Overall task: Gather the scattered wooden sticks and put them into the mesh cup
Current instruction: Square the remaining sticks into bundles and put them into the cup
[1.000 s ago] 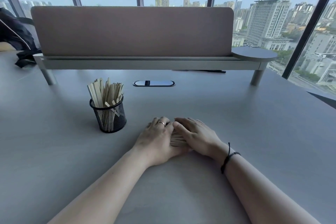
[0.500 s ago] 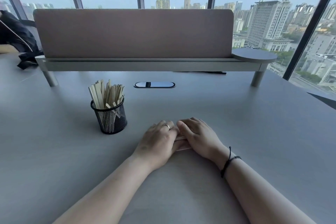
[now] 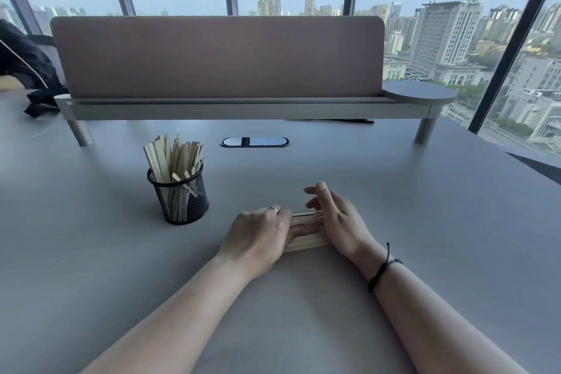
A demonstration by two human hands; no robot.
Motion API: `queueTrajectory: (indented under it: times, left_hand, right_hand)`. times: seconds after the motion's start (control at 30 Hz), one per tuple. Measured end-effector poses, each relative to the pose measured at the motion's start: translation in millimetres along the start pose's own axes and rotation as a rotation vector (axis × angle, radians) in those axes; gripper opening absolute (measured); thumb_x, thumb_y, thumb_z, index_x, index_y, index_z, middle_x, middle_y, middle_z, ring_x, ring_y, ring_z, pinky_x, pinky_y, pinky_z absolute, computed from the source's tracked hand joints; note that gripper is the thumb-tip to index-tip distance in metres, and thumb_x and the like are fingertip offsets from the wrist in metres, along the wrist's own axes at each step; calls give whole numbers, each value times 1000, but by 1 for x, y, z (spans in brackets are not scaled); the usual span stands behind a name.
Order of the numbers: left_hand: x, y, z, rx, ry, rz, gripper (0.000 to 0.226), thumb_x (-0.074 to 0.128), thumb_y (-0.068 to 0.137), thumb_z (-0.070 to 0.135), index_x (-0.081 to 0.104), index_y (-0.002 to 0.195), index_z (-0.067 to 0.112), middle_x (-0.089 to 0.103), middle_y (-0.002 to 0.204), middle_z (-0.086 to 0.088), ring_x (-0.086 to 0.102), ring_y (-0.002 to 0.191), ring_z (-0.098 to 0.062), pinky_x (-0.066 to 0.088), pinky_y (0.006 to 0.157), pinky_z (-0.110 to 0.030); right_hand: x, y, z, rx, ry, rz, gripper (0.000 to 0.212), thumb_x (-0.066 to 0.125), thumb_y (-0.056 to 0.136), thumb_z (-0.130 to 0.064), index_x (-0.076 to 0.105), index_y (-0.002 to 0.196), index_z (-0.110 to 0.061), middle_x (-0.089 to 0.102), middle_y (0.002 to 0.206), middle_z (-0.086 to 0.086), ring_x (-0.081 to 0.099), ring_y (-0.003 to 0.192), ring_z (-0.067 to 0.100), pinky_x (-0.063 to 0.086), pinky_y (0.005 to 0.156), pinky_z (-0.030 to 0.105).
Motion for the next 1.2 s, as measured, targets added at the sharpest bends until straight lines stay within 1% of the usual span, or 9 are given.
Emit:
queueTrajectory:
  times: [0.17, 0.3, 0.47, 0.57, 0.63, 0.77, 0.87, 1.0, 1.2]
  left_hand:
    - [-4, -2, -6, -28, 16, 20, 40, 79, 83, 38, 47, 67, 19, 56, 51, -3, 58, 43, -30, 30, 36, -26]
    - [-14, -4, -9, -54, -18, 85, 50, 44, 94, 57, 50, 65, 17, 54, 46, -2, 57, 39, -30, 21, 42, -24]
    - [-35, -8, -29, -148, -132, 233, 57, 41, 97, 61, 53, 66, 14, 54, 44, -5, 54, 37, -35, 26, 40, -26]
    - [-47, -16, -50, -271, -324, 317, 60, 32, 98, 67, 47, 67, 17, 49, 44, -1, 53, 40, -35, 28, 42, -27]
    - [-50, -23, -66, -366, -481, 359, 58, 34, 93, 74, 37, 66, 22, 35, 44, 8, 45, 39, -21, 28, 42, -27]
    - [-43, -30, -84, -484, -631, 333, 75, 43, 78, 87, 43, 63, 13, 38, 46, 3, 34, 43, -10, 29, 45, -21]
    - [-40, -29, -83, -517, -688, 331, 57, 62, 76, 74, 40, 59, 24, 39, 46, 9, 43, 44, -9, 33, 47, -19]
    - [-35, -27, -84, -522, -692, 316, 52, 65, 83, 59, 36, 58, 24, 37, 47, 8, 39, 44, -9, 34, 48, -27]
    - [-29, -35, -96, -648, -863, 370, 63, 53, 90, 66, 32, 59, 15, 32, 49, -2, 31, 46, -14, 28, 48, -33]
  right_hand:
    - [-9, 2, 5, 18, 73, 69, 62, 24, 94, -66, 68, 116, -28, 71, 96, -8, 64, 95, -1, 49, 92, 33]
    - [-11, 1, 1, 4, 69, 69, 63, 25, 96, -63, 69, 117, -24, 69, 99, -12, 62, 96, -3, 44, 84, 24]
    - [-18, 0, 2, -29, 53, 136, 60, 26, 98, -60, 70, 114, -22, 70, 99, -10, 64, 100, 6, 46, 92, 32]
    - [-18, -5, -8, -119, -130, 137, 65, 25, 94, -64, 68, 110, -18, 69, 101, -3, 60, 104, 18, 45, 92, 36]
    - [-8, -10, -23, -242, -349, 108, 67, 26, 91, -70, 66, 118, -24, 67, 111, -6, 57, 111, 17, 43, 96, 36]
    - [43, -22, -41, -423, -772, -135, 90, 33, 76, -89, 50, 141, -29, 56, 135, -8, 46, 128, 15, 29, 112, 33]
    - [66, -23, -36, -376, -803, -252, 97, 40, 70, -92, 40, 146, -32, 47, 143, -11, 39, 133, 14, 24, 114, 32]
    - [68, -18, -37, -359, -796, -236, 82, 39, 73, -88, 49, 137, -37, 48, 129, -14, 41, 122, 13, 32, 105, 31]
    - [69, -7, -34, -324, -800, -226, 71, 40, 69, -91, 54, 114, -38, 47, 108, -12, 44, 108, 14, 33, 96, 31]
Point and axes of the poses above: each hand's wrist, its own y-axis towards the middle knuckle, its own x-axis out of the palm, z = x × y, the point moved 10 cm from there along y, towards the middle knuckle
